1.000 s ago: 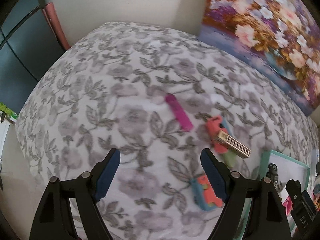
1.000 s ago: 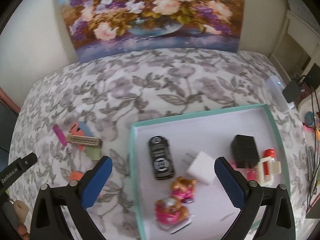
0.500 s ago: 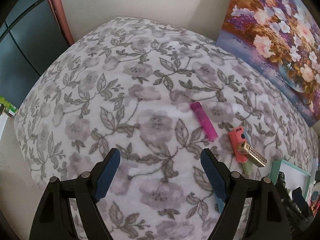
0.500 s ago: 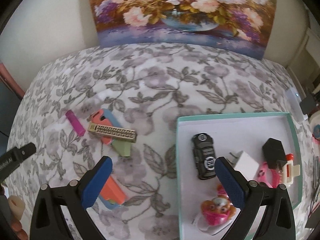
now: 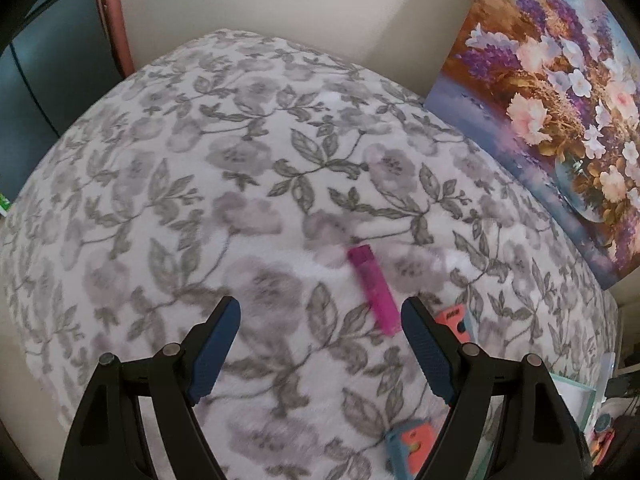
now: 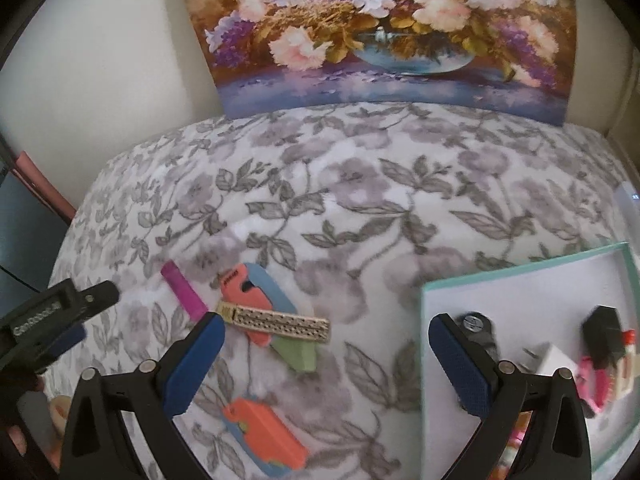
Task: Organize rigid objects
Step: 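Grasp the pink lighter with the left tool while the right grasps the gold bracelet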
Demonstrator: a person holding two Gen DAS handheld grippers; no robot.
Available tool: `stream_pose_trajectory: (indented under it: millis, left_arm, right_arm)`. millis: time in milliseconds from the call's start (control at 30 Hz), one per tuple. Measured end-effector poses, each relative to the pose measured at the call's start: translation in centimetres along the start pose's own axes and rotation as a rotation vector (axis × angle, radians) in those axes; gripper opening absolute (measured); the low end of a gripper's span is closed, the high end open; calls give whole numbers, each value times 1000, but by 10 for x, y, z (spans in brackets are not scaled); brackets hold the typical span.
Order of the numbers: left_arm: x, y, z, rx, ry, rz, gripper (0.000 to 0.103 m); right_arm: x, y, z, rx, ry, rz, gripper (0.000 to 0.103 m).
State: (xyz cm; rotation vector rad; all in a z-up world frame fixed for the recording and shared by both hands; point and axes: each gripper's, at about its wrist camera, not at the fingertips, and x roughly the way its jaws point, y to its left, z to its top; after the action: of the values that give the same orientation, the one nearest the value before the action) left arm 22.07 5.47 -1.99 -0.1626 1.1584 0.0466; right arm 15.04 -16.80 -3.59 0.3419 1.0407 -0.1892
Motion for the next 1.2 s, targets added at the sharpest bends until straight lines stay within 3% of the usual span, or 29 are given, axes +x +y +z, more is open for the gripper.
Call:
stream_pose_trajectory:
  millis: [333,900,1200]
  left_arm:
    - [39,5,6,-24,56,24,83]
    - [43,16,3,-41,71,47,83]
    - [45,12,3,-26,77,44,83]
  right_arm:
    - [37,14,0,-16,43,17,103]
    - [52,37,-8,33,34,-19,102]
    - [55,35,-10,40,39,-28,84]
